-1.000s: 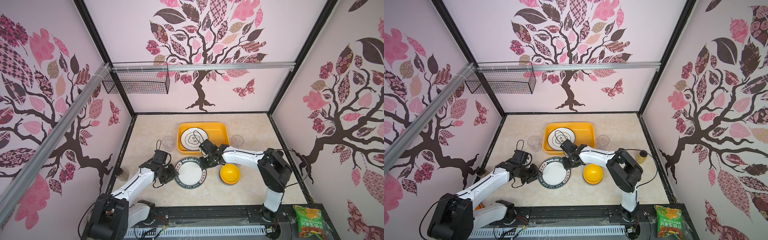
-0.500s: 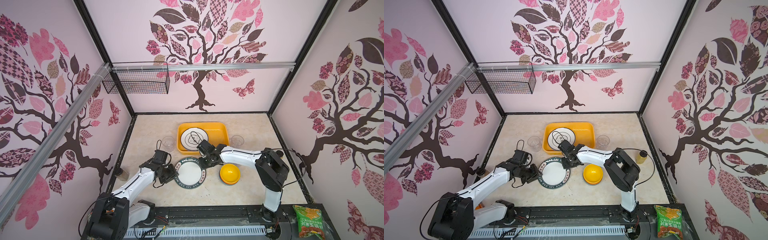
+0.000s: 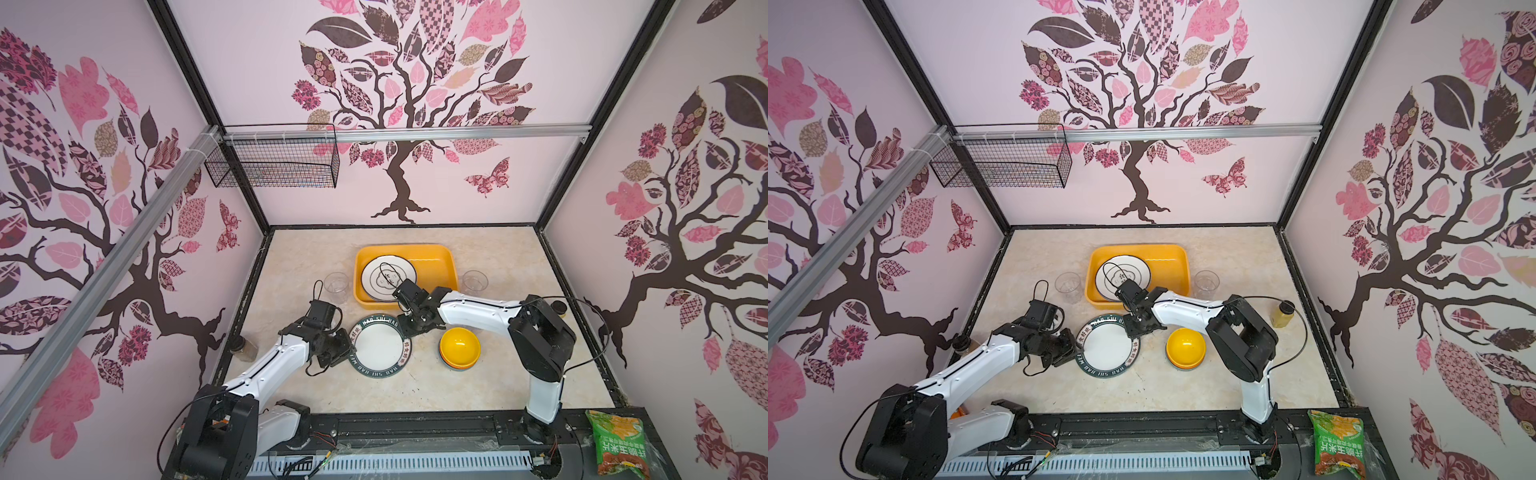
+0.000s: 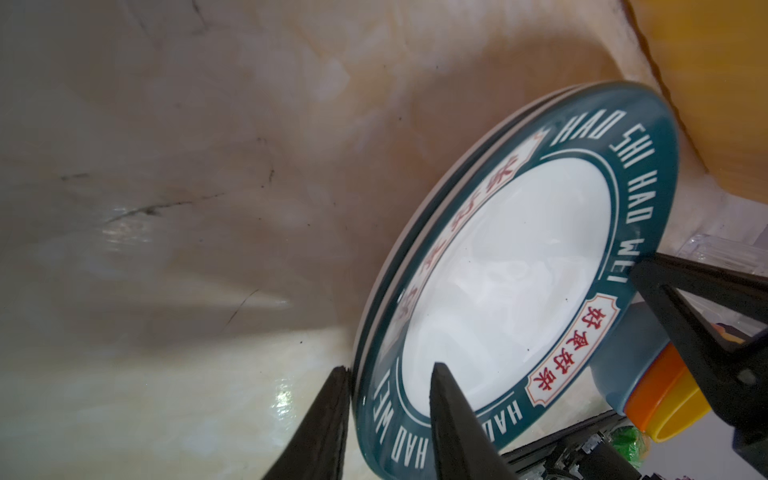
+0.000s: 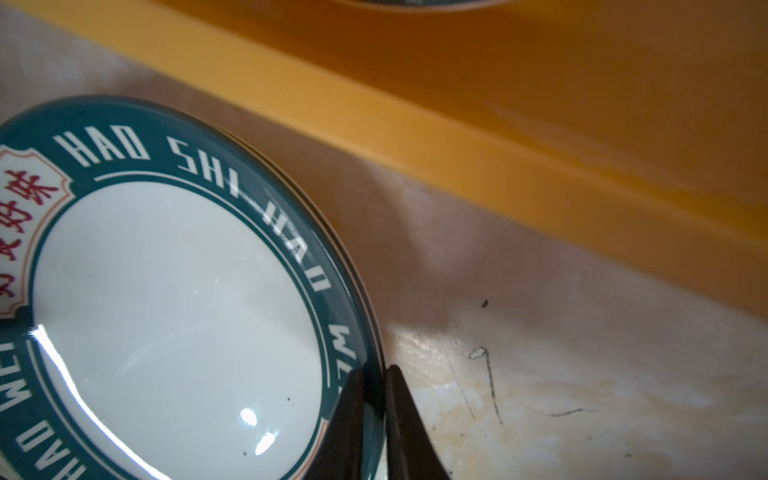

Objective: Place the mixed dishes into the plastic bin
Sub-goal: 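Pinch the rim of the green HAO SHI HAO WEI plate with the right gripper, then lift the green HAO SHI HAO WEI plate upright off the stack with the right gripper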

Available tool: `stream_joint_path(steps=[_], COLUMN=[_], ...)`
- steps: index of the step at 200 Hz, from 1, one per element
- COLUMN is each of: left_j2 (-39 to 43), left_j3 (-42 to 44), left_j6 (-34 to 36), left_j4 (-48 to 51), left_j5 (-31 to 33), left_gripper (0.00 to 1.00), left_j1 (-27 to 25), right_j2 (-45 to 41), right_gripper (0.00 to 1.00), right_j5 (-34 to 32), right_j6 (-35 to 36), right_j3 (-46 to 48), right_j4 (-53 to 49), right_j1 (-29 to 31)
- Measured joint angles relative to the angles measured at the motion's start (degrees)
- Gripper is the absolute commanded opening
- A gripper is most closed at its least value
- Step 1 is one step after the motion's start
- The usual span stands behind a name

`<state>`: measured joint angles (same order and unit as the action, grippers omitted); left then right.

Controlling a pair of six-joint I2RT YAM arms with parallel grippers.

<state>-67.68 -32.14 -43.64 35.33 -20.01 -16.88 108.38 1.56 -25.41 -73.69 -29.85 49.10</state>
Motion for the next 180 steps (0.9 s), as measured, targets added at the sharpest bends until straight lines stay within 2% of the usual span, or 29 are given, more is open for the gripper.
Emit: stream_joint_path(steps=[76,114,154,180], left_j2=[0.0,0.0,0.7,2.3], left_j3=[0.0,0.0,0.0,0.0], left_j6=[0.0,0.0,0.0,-0.1], left_j4=[0.1,0.0,0.2,0.5], left_j5=[0.2,0.2,0.3,0.4], left_gripper=[0.34,0.34,0.34,0.33], left_j1=[0.0,0.0,0.0,0.0], right_j2=[1.0,2.0,2.4,2.8], right_gripper=[0.06,0.09,0.18,0.19], right_j5=[0.0,0.9,1.7,2.3], right_j6=[1.2,1.4,1.5,1.4], right_j3=[-1.7,-1.9,-2.0,-2.0], right_j4=[-0.8,-0.7,-0.7,-0.4], right_j1=[0.4,1.5,1.6,1.7])
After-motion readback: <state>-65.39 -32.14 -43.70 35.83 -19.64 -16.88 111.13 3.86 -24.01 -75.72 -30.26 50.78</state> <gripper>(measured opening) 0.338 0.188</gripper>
